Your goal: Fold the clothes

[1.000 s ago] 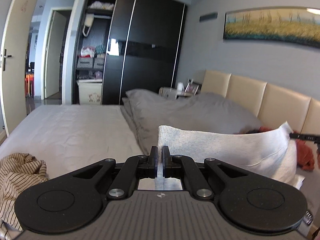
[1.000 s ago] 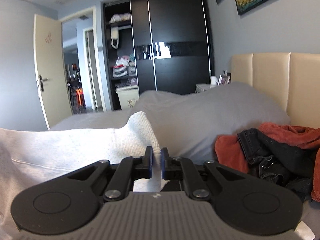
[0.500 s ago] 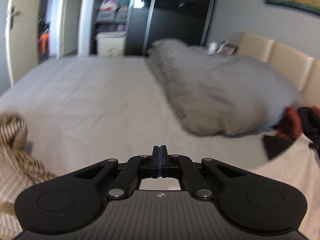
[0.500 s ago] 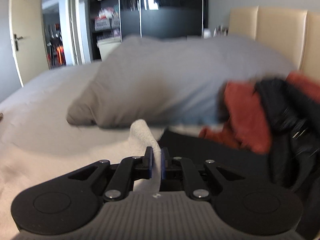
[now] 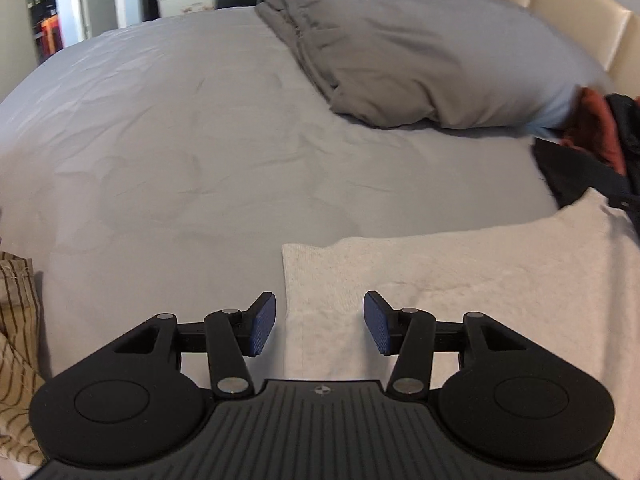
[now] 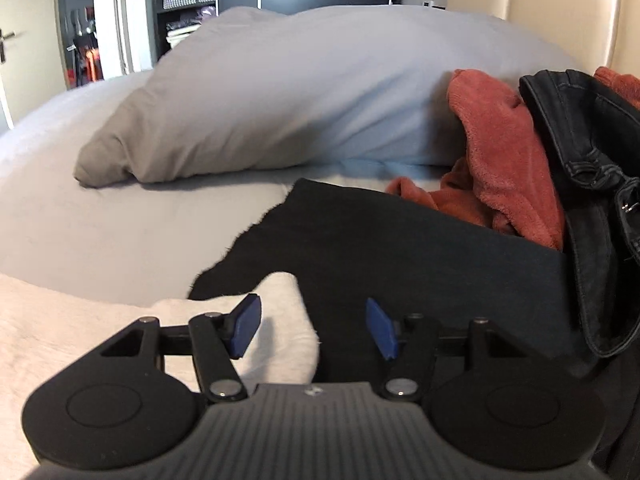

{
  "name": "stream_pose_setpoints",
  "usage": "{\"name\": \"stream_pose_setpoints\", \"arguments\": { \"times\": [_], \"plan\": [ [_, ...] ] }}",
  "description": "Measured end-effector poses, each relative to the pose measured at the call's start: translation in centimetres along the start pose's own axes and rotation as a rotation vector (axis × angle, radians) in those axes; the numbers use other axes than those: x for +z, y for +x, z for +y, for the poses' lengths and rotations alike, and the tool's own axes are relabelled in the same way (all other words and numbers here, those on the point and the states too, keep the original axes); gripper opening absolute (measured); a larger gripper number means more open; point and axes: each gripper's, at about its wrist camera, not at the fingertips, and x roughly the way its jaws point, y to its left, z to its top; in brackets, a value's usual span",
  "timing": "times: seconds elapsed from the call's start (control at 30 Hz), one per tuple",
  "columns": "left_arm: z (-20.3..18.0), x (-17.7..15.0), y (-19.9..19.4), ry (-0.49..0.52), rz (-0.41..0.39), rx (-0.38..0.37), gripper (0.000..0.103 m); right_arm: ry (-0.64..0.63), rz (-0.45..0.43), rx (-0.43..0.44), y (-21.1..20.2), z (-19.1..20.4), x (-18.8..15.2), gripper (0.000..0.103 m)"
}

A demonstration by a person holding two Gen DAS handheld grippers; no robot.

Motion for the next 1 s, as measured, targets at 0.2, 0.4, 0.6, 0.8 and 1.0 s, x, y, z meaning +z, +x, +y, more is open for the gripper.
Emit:
{"name": "stream_pose_setpoints", "arguments": {
  "times": [0.2,0.4,0.6,0.8,1.0],
  "plan": [
    [1.1,-0.1,2.7,-0.133,0.029,-0.001,0.015,0.052,-0.003,0.028,-1.1,-0.8,0.4,0.062],
    [3.1,0.5,-1.3,-0.204,-0.147,0.027,0.008,0.124,0.021,0.059,-0.6,-2.2,1.0,0.059],
    [7.0,0.1,-1.2,-0.307,-0.117,0.100,0.008,0.149,0.066,0.147,1.0,-1.5,1.0,0.058],
    [6.8,-0.7,0.4,-0.314,-0.108,0.091,0.008,0.110,0.100,0.228,3.5,1.3,1.4,0.054],
    [6.3,-0.7,-0.9,-0.254,-0.180,0.067,0.008,0.003,0.035,0.187,2.5,4.2,1.3,0.010]
  ]
}}
